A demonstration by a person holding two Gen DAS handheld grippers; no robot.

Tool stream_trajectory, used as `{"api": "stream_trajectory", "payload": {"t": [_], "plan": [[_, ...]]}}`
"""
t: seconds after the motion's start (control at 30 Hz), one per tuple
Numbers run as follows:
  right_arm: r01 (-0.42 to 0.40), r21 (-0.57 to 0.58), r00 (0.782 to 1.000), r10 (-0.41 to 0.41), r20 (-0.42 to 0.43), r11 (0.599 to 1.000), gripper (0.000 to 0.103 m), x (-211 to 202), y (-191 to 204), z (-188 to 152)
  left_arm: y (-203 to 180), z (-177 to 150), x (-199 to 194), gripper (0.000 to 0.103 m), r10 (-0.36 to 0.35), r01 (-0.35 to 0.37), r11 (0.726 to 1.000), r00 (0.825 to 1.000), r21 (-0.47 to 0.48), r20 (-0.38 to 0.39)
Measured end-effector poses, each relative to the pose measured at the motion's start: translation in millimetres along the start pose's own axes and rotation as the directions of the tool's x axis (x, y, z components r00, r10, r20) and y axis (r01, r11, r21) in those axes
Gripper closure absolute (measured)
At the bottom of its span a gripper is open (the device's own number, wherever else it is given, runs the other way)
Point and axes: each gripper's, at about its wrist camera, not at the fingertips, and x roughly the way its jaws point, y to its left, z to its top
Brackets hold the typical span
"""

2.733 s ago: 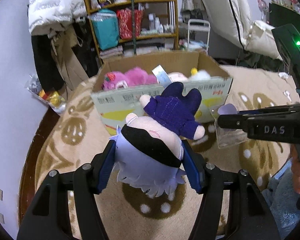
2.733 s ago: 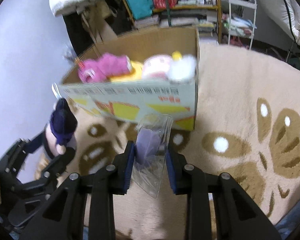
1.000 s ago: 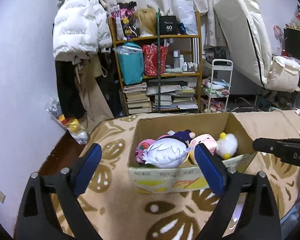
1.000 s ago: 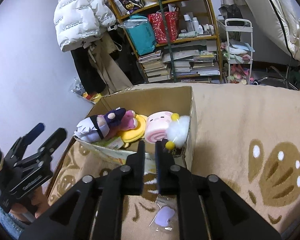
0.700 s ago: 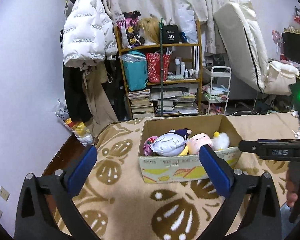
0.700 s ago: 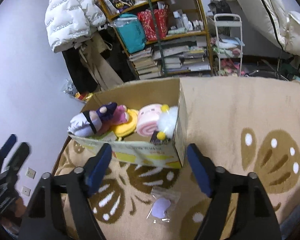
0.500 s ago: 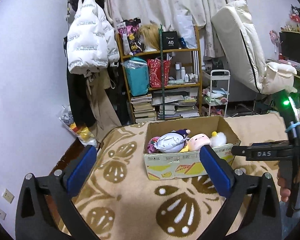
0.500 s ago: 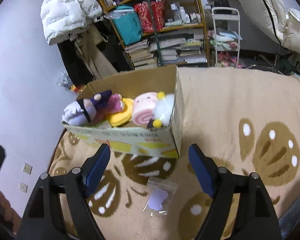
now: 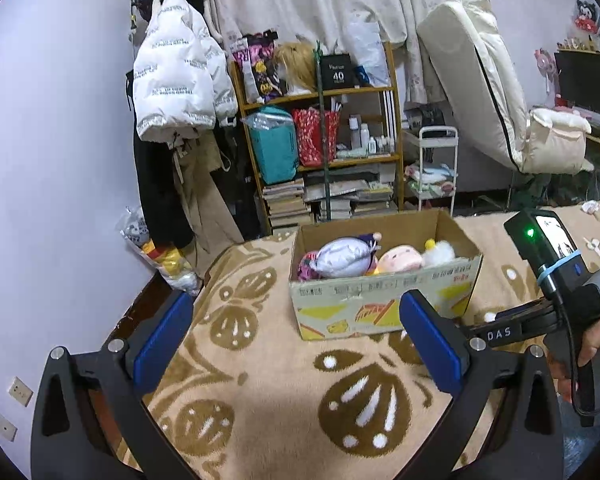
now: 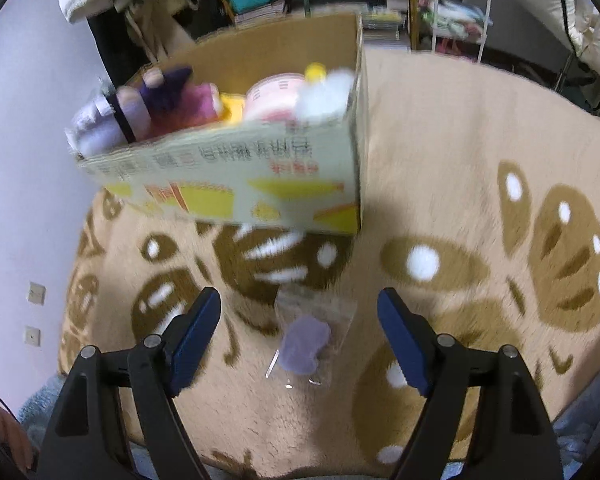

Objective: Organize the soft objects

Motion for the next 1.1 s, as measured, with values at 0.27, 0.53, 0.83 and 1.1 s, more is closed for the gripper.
{"api": "stream_trajectory", "payload": {"t": [0.27,0.53,0.83,1.1], "plan": [[0.09,-0.057,0.984,-0.097,-0.146,0.994,0.025,45,7,-14,0,-2,2,0.001,-0.018,0.018,1.0,1.0,-0.004,0.0],[0.135,-0.067,0.977,-0.144,-0.159,0.989,0.053,53,5,-19,1,0,-3,0.001,-0.028,0.028,1.0,0.999,-0.002,0.018],[0.091,-0.12,0.992,-0.1,-0.071,0.989,0.06,21,13,-21,4,0,-1,0.001,-0.028,0.028,0.999,1.0,-0.015,0.015],[-0.007,-0.145,0.995,0.021,0.101,0.989,0.061,-41,26,-18,4,2,0,0.001,-0.025,0.025,1.0,0.999,-0.013,0.019]]}}
